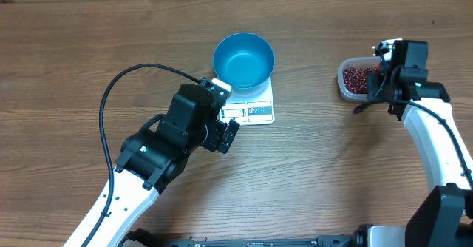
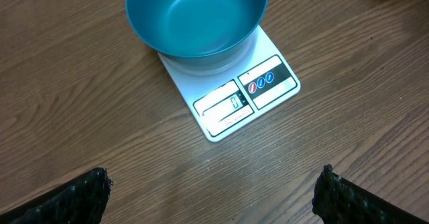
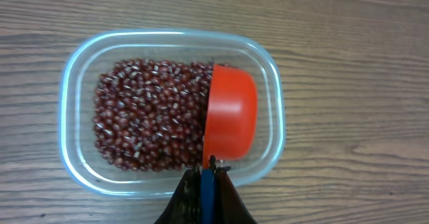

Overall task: Scoop item into bowl and weigh 150g on scale
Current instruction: 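Dip the red scoop into the beans with the right gripper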

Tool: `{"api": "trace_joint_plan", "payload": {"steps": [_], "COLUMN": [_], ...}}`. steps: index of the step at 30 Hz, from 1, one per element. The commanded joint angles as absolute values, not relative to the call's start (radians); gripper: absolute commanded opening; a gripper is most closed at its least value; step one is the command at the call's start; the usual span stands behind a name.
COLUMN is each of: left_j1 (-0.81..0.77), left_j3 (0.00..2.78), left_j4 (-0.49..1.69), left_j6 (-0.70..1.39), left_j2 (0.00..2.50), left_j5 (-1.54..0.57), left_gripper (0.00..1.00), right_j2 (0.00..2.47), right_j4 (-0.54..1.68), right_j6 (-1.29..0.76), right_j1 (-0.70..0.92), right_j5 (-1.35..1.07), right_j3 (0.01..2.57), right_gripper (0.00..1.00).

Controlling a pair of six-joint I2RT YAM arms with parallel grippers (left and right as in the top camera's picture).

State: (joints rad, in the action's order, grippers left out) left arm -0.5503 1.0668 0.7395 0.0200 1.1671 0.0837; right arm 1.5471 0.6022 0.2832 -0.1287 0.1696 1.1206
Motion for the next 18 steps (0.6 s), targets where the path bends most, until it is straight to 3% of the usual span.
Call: {"api": "trace_joint_plan", "payload": {"steps": [1,6,18], "left_j1": [-0.557,-0.557,-0.557], "left_j3": [1.061,1.061,1.061], "left_j4": [0.736,0.736,0.736], "left_j6": [0.030,0.030,0.030], "left_j2": [1.173,1.173,1.173], "left_j5": [0.093,0.093,0.093], "left_gripper": [1.00,1.00,1.00], "right_j2": [1.557,1.557,1.567], "right_j4": [0.595,0.596,0.599], "right_j6": [0.289,0.290,0.291], "right_j1": [-0.176,-0.226,-0.227], "right_j5": [0.087,-0.040,-0.046], "right_j3": [1.112,1.112,1.112], "right_gripper": [0.04,0.04,0.04]}}
